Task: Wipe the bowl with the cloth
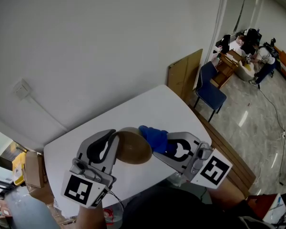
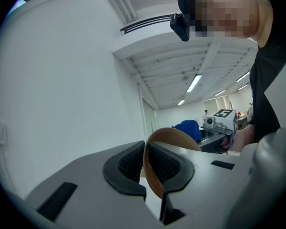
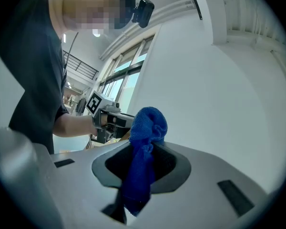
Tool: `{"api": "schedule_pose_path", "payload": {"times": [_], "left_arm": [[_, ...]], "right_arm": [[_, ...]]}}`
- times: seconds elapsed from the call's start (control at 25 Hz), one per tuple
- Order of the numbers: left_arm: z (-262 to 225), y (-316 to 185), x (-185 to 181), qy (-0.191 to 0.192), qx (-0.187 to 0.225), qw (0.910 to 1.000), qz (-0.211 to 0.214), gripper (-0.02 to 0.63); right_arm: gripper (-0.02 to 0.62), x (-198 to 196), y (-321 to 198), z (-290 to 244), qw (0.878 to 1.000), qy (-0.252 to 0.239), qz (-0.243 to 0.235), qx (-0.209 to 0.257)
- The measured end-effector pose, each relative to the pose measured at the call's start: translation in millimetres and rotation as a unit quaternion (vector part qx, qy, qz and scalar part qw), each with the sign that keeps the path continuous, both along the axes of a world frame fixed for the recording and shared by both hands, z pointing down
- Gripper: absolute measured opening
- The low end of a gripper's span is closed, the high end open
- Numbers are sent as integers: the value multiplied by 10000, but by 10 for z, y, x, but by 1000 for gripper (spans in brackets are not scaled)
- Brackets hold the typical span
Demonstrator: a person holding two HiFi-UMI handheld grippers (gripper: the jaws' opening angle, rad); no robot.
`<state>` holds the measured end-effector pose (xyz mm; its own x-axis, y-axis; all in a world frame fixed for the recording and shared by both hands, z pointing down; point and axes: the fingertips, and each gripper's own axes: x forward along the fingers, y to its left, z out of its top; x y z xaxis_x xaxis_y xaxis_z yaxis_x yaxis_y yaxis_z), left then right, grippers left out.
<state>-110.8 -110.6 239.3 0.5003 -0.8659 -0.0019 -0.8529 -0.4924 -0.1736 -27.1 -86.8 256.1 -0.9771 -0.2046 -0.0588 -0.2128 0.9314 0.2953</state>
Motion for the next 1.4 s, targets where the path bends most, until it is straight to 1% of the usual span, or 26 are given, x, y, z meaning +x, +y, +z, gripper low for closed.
{"api": "schedule_pose_path", "payload": {"times": [0.12, 0.32, 0.52, 0.64, 0.72, 0.84, 0.96, 1.04, 1.12, 1.32, 1.4], "left_arm": [[-55, -2, -42, 214, -7, 9998, -62, 31], [-116, 3, -122, 631, -17, 9980, -43, 31], [-176, 9, -181, 961, -23, 9954, -59, 23], [-188, 23, -126, 1106, -43, 9939, -21, 21], [-202, 47, -58, 1293, -91, 9915, 82, 20], [-213, 106, 65, 1603, -195, 9862, 369, 21], [-208, 161, 225, 1761, -304, 9816, 672, 21], [-205, 202, 318, 1772, -367, 9798, 852, 21], [-198, 249, 388, 1696, -417, 9795, 999, 21], [-192, 353, 502, 1292, -470, 9822, 1283, 21], [-186, 411, 543, 1194, -538, 9800, 1499, 21]], "right_arm": [[84, 15, 70, 41, 10000, -16, -75, -60], [84, -29, 182, 162, 9993, -29, -255, -267], [84, -178, 354, 286, 9977, -14, -518, -437], [84, -245, 426, 360, 9962, -10, -654, -577], [84, -270, 464, 385, 9954, 2, -728, -626], [84, -333, 527, 418, 9943, 22, -830, -668], [84, -373, 581, 438, 9928, 0, -937, -746], [84, -385, 592, 441, 9921, -22, -967, -797], [84, -392, 573, 433, 9922, -69, -941, -809], [84, -314, 437, 413, 9938, -158, -798, -765], [84, -272, 407, 409, 9946, -163, -744, -700]]}}
